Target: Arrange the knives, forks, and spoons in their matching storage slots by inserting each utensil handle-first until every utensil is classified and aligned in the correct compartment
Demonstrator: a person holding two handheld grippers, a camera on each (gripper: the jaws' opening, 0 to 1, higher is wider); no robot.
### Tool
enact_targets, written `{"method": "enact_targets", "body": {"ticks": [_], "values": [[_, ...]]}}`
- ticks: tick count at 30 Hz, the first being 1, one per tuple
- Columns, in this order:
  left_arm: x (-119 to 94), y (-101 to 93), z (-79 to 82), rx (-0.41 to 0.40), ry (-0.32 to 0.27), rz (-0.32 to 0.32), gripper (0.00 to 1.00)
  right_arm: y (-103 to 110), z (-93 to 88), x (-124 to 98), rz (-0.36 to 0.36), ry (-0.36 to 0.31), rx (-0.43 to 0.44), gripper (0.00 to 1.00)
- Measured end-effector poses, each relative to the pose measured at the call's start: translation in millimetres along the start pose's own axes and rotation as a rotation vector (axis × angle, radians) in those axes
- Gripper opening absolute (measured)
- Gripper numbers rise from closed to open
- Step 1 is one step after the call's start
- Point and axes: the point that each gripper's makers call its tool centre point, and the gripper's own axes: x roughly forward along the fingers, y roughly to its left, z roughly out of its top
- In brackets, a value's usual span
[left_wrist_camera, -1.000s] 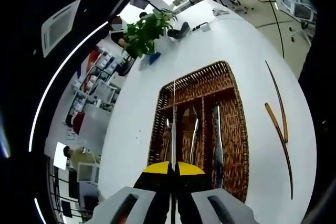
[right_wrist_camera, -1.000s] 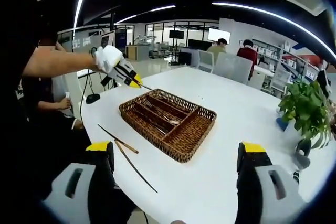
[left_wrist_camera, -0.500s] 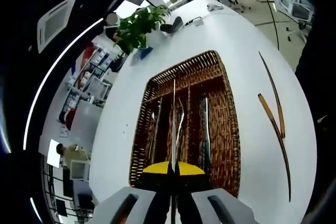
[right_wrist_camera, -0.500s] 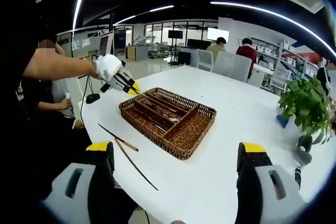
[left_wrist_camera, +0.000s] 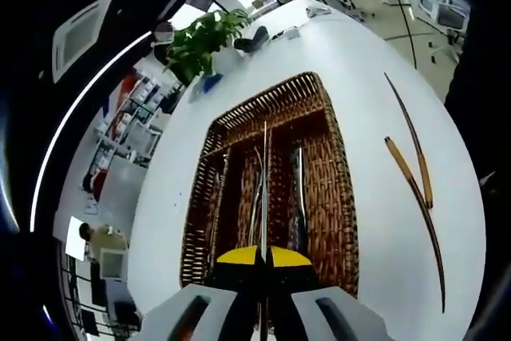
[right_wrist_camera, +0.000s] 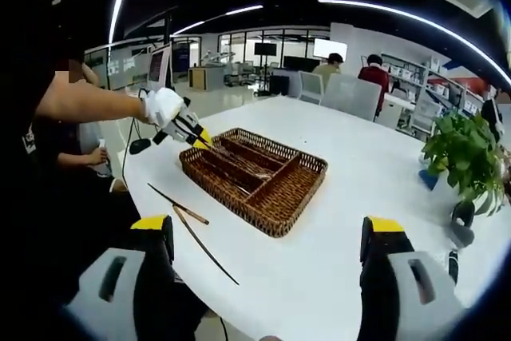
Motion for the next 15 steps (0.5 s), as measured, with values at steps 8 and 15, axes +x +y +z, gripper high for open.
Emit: {"method": "enact_targets", "body": {"ticks": [8, 15], "values": [[10.7, -13.6, -12.1, -0.005, 0.011, -0.036, 0.01, -5.7, -4.9, -1.8, -0.006, 0.008, 0.006, 0.99], [16.9, -22.5, -12.5, 0.020, 0.008, -0.071, 0.01, -9.7, -9.4, -3.8, -0.013, 0.010, 0.014, 0.99]]}}
